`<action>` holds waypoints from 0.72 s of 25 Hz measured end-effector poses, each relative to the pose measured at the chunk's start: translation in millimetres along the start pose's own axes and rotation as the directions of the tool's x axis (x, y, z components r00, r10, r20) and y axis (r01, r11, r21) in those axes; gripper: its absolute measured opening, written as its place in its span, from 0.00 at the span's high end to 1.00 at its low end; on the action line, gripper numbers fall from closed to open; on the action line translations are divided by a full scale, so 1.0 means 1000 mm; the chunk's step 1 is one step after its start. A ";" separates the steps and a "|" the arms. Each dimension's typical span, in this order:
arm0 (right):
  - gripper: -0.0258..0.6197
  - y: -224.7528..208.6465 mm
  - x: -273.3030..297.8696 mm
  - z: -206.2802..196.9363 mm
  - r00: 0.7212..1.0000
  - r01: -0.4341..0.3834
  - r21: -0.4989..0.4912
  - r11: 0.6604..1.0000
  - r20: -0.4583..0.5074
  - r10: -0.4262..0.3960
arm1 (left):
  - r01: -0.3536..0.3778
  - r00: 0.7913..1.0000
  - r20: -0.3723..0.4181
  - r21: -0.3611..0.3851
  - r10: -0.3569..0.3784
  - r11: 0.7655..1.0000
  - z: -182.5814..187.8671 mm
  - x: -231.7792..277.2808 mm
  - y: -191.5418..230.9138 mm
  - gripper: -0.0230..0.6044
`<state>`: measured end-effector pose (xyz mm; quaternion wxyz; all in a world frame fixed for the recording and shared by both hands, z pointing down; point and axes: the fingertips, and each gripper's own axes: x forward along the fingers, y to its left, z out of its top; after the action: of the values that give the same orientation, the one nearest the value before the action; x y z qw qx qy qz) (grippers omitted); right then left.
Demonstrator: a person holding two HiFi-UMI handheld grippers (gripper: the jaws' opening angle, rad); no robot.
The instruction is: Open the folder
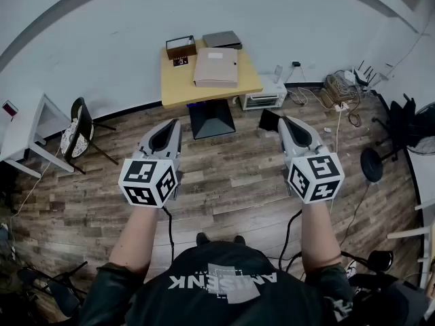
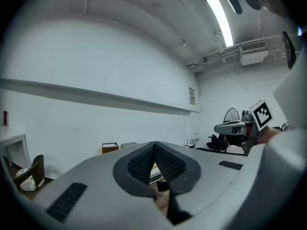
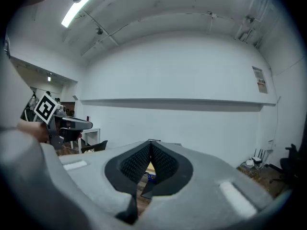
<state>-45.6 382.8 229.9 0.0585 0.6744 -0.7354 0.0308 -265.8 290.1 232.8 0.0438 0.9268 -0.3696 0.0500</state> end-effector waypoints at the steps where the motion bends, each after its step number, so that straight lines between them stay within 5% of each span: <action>1: 0.95 0.001 0.000 0.001 1.000 0.002 -0.001 1.000 0.000 -0.002 | 0.001 1.000 0.000 -0.007 -0.001 1.000 0.000 -0.001 0.001 0.96; 18: 0.95 0.024 0.004 -0.002 1.000 0.017 0.008 1.000 -0.012 -0.017 | -0.023 1.000 -0.010 0.035 0.023 0.999 -0.011 -0.016 0.018 0.96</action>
<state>-69.9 380.7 232.9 0.0606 0.6806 -0.7292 0.0371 -290.5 289.6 242.8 0.0290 0.9228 -0.3792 0.0618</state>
